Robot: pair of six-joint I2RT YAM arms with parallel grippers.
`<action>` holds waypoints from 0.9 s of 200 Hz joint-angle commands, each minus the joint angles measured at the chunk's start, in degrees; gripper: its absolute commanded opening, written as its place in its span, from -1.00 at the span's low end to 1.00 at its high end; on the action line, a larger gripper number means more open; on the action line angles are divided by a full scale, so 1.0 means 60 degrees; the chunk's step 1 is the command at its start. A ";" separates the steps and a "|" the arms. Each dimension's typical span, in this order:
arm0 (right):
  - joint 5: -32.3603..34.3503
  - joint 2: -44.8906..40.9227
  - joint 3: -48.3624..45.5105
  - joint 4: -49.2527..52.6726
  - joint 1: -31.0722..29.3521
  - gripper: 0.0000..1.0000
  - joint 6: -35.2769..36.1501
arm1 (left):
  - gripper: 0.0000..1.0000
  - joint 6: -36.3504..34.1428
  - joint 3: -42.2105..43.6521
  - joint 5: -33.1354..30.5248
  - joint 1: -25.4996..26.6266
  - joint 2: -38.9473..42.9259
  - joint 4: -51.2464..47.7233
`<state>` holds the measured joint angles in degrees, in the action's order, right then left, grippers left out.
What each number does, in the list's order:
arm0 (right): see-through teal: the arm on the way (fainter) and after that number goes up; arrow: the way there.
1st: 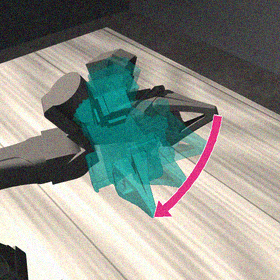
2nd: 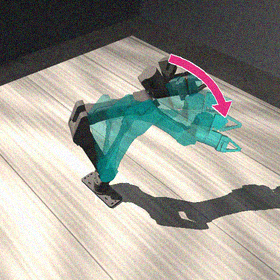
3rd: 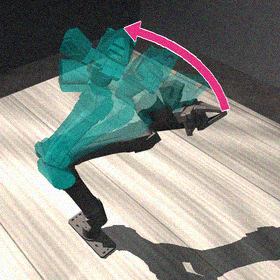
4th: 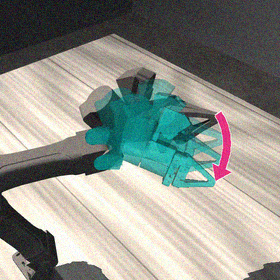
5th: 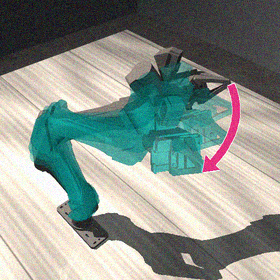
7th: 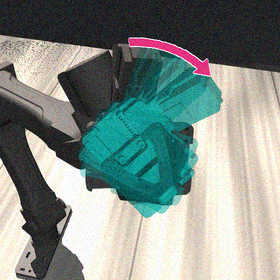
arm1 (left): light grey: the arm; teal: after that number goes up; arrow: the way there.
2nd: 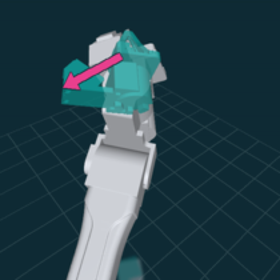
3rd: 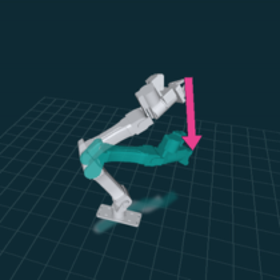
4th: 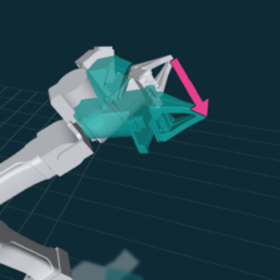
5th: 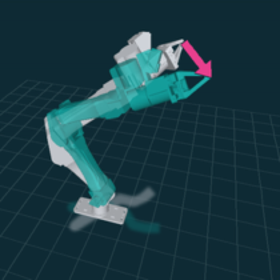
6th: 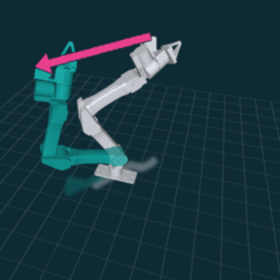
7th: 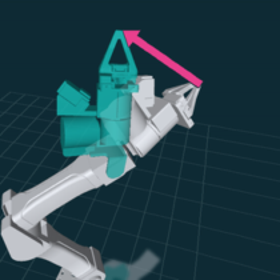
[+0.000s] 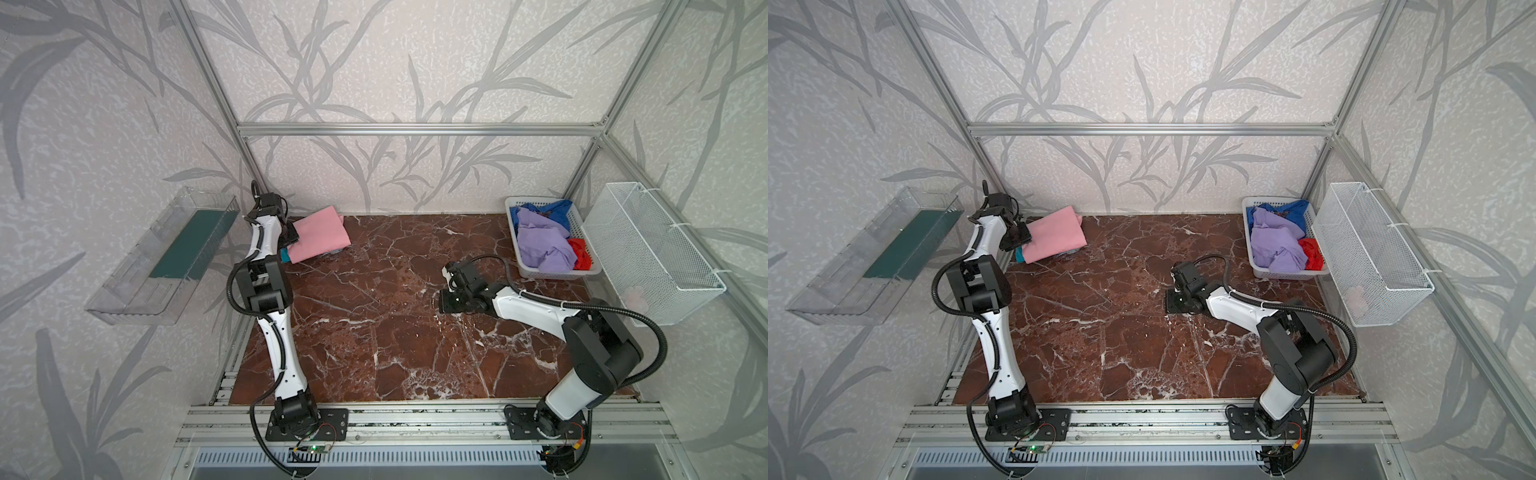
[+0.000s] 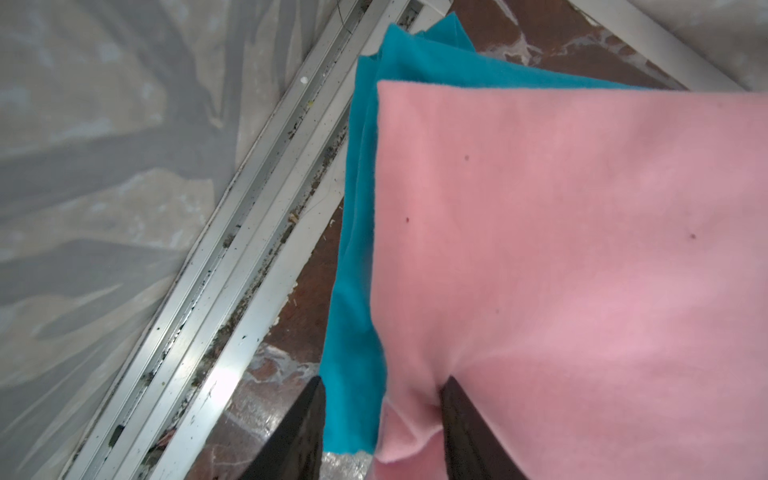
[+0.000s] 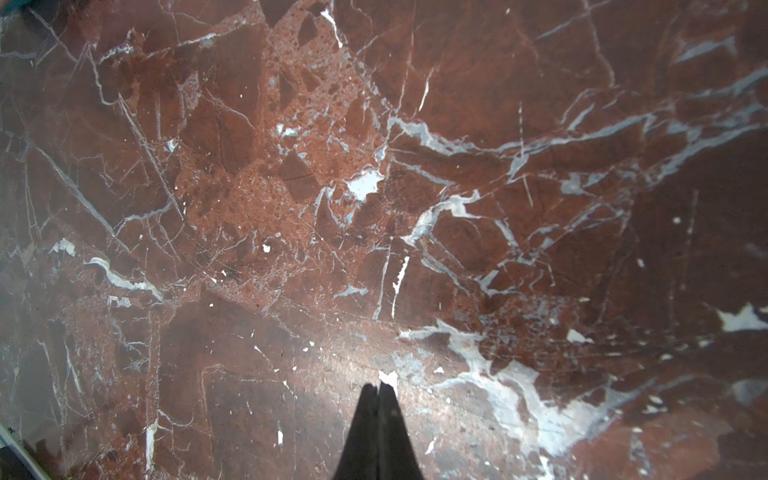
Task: Fold and stack the t-shirts
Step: 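Lower the pink bundle onto the teal shirt and open the left gripper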
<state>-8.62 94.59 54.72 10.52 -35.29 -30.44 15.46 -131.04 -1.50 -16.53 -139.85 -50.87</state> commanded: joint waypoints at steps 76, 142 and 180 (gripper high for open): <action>-0.0136 0.0476 0.0363 -0.0319 -0.0081 -1.00 0.0004 | -1.00 -0.0011 -0.0306 -0.0452 0.1028 0.1064 0.0484; -0.0792 0.1357 0.0446 -0.0896 -0.0052 -1.00 -0.0309 | -1.00 0.0728 -0.1931 -0.0841 0.0647 -0.1525 0.0246; -0.1110 0.1606 0.0438 -0.1038 0.0036 -1.00 -0.0466 | -1.00 0.1608 -0.1667 -0.0435 0.0383 -0.2146 -0.0217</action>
<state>-13.37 103.61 56.23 5.74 -35.46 -32.16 21.28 -142.04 -4.23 -13.34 -152.27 -47.46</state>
